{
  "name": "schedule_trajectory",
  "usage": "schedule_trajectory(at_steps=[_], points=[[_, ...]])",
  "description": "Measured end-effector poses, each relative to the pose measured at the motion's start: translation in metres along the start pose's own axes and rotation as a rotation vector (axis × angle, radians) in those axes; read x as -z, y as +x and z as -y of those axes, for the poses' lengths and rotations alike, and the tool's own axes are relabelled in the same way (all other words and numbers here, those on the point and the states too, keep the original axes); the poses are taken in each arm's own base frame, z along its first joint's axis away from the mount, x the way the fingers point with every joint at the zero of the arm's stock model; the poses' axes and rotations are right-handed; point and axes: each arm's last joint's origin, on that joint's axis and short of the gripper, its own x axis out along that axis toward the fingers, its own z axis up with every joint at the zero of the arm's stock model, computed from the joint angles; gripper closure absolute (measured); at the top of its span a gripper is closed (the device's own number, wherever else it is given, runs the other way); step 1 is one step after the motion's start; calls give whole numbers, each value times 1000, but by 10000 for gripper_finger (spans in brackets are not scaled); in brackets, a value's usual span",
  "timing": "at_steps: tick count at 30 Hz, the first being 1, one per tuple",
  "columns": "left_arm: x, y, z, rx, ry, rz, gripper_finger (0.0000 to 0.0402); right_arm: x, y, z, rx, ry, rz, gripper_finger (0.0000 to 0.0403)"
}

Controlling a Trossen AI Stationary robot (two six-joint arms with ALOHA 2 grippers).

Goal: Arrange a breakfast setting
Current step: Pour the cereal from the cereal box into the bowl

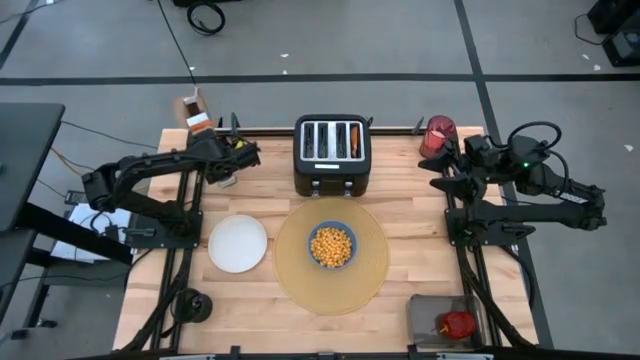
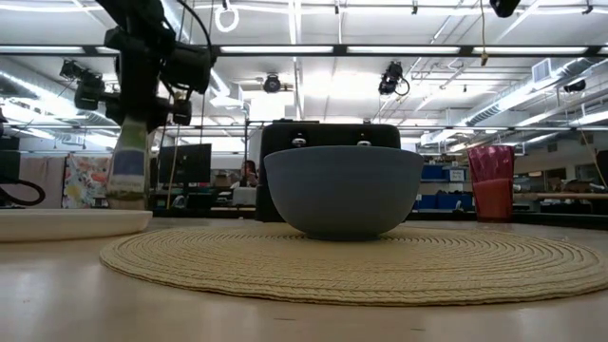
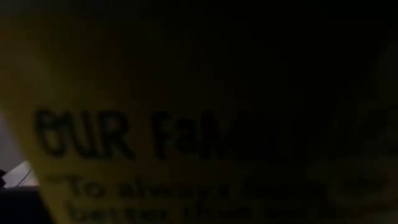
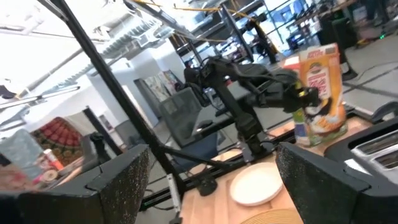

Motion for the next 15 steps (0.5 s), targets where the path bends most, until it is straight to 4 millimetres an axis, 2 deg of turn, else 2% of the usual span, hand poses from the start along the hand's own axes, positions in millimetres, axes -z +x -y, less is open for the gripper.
schedule_trajectory(at_steps=[7,15], points=[[-6,7,0,-19,-27,-38,243,1,0,1,4,4,-11,55],[-9,21,4,3,-12,-231,150,1,0,1,-3,7,-20,55]])
